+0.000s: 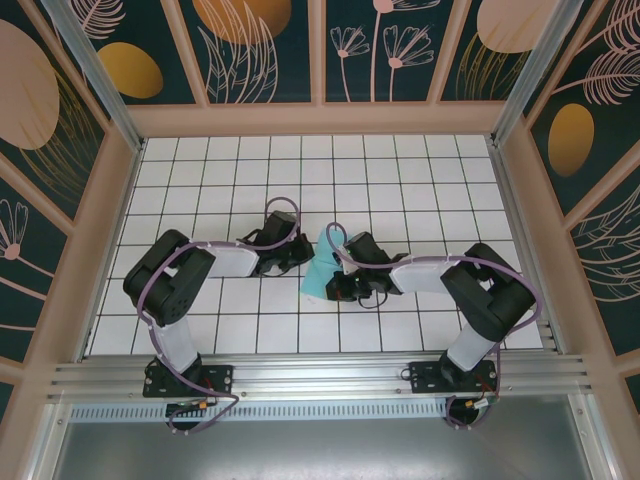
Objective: Fold a paper plane with a square sheet of paper (pick it up from the middle)
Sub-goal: Fold the triangle a second time at the center of the table.
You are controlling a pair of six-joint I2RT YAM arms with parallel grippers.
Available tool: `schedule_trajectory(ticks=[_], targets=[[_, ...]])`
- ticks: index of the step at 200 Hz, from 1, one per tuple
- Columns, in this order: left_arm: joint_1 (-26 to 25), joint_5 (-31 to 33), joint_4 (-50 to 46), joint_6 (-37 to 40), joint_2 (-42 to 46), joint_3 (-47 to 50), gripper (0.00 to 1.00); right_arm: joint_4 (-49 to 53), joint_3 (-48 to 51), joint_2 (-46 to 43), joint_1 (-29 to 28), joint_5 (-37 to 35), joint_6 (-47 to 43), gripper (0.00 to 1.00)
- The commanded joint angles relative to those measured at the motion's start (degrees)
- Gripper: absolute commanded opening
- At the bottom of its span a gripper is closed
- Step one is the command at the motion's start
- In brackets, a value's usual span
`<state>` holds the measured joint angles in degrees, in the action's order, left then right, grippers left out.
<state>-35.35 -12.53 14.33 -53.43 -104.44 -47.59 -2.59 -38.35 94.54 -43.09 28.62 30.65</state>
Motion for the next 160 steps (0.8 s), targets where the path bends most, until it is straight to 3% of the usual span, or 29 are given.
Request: schedule_trajectory(ticks=[1, 32, 86, 132, 160], targets=[[1.03, 0.40, 0.40, 2.30, 0.85, -0.63, 0.08, 9.57, 1.56, 2.83, 0.20, -1.51, -1.82, 0.00], [1.27, -1.34, 0.66, 3.31, 5.76, -0.24, 0.10, 9.71, 0.41, 3.36, 0.40, -1.73, -2.00, 0.00], [-0.62, -14.35, 8.90, -0.83, 7.71, 6.37, 0.02, 9.31, -0.63, 4.16, 0.38, -2.16, -1.48, 0.00], [-1.67, -15.60, 9.26, -1.52, 4.03, 6.50, 0.00, 9.50, -0.82, 4.55, 0.43, -2.25, -1.47, 0.00], [-2.14, -13.45, 4.66, -0.49, 1.64, 4.12, 0.00, 9.51, -1.03, 4.64, 0.38, -2.27, -1.39, 0.00]])
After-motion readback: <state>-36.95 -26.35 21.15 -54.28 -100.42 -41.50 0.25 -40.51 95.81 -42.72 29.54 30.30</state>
